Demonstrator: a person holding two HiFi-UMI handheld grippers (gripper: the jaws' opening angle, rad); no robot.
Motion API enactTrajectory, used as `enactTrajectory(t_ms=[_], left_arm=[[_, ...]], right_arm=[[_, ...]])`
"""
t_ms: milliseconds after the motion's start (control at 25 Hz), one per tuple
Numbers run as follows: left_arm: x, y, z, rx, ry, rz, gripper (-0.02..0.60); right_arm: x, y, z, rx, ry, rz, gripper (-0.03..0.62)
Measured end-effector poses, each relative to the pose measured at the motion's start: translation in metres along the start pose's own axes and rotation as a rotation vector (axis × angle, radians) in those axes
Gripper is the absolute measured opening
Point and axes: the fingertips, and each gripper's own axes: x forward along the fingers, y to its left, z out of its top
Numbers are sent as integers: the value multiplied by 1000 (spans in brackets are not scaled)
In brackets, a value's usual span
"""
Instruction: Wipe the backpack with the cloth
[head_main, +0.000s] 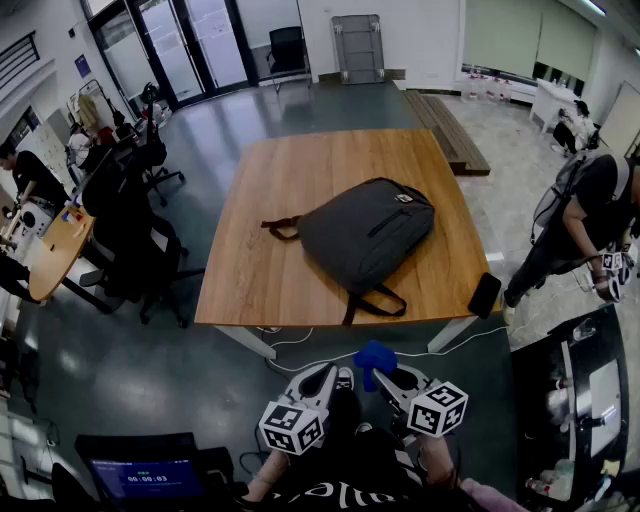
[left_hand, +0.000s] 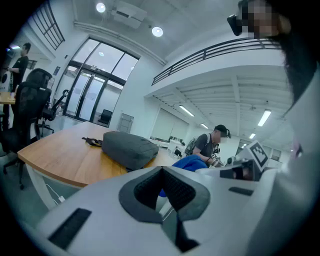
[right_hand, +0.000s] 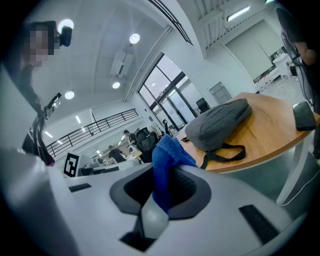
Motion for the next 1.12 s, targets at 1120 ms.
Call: enactTrajectory(t_ms=[1120], left_arm=[[186, 147, 98, -21, 17, -97, -2]], right_arm=[[167, -130, 57, -114, 269, -110, 66]])
